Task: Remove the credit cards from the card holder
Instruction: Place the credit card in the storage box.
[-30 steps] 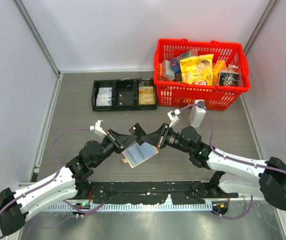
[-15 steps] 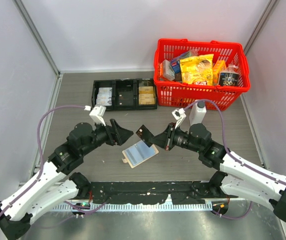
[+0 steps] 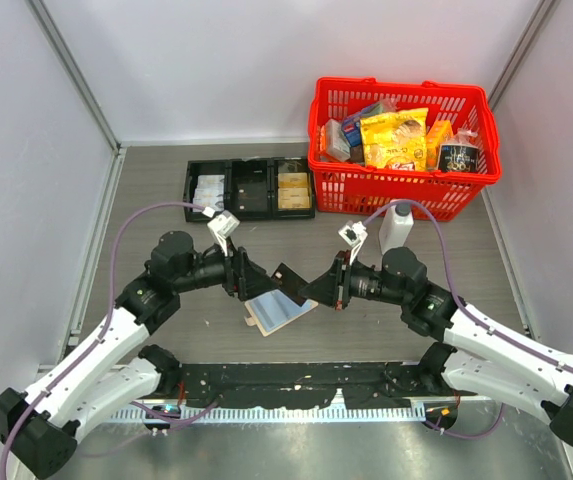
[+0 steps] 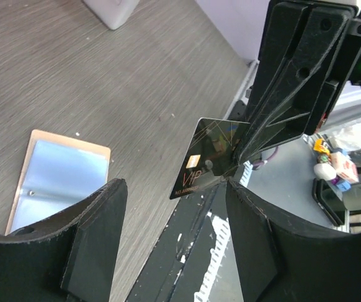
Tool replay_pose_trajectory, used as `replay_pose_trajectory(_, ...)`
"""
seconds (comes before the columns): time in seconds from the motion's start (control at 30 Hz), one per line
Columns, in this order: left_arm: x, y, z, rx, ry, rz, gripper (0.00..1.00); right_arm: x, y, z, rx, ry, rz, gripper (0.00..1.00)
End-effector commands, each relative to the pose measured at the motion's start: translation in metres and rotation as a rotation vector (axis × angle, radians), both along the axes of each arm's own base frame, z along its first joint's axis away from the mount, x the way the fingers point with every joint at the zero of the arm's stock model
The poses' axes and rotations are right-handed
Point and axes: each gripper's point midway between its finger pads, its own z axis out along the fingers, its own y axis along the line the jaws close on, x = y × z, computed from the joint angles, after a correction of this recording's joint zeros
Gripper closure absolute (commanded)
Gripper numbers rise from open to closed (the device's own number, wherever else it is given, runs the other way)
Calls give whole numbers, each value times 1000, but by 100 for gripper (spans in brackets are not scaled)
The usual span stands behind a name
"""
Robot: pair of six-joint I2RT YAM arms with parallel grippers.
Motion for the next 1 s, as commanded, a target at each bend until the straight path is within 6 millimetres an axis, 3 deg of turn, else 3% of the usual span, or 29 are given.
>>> replay_pose_trajectory(0.0, -14, -11, 25, -120, -61, -158, 34, -4, 1, 33, 79, -95, 41, 99)
replay_pose_trajectory(0.23, -18, -15, 29, -162, -63, -200, 43, -8, 2, 35, 99, -103, 60, 99)
replay_pose_trajectory(0.47, -18, -14, 26, -162, -54, -209, 62, -4, 1, 31, 96, -109, 36, 99)
replay_pose_trajectory(0.53, -15, -13, 28, -166, -56, -199, 74, -4, 0, 29, 96, -106, 33, 99)
replay_pose_trajectory(0.6, -10, -11, 26, -160, -46, -166, 95, -3, 0, 26, 90, -103, 24, 99)
replay_pose_trajectory(0.63, -8, -11, 25, -156, -42, -152, 100, -2, 0, 25, 87, -104, 21, 99)
replay_pose_trajectory(0.73, -2, -10, 24, -150, -37, -127, 100, 5, -1, 19, 67, -95, -17, 98)
replay_pose_trajectory(0.8, 3, -8, 22, -142, -30, -99, 100, 12, -4, 12, 43, -84, -58, 87)
replay_pose_trajectory(0.83, 9, -6, 21, -137, -26, -74, 100, 15, -6, 9, 30, -82, -79, 73)
replay_pose_trajectory(0.87, 13, -4, 21, -133, -26, -50, 100, 23, -9, 6, 15, -79, -130, 65)
replay_pose_trajectory(0.9, 21, -2, 19, -124, -23, -14, 100, 34, -15, 0, -11, -73, -202, 46)
replay_pose_trajectory(0.97, 39, 5, 15, -103, -15, 76, 100, 46, -26, -12, -59, -62, -292, 32)
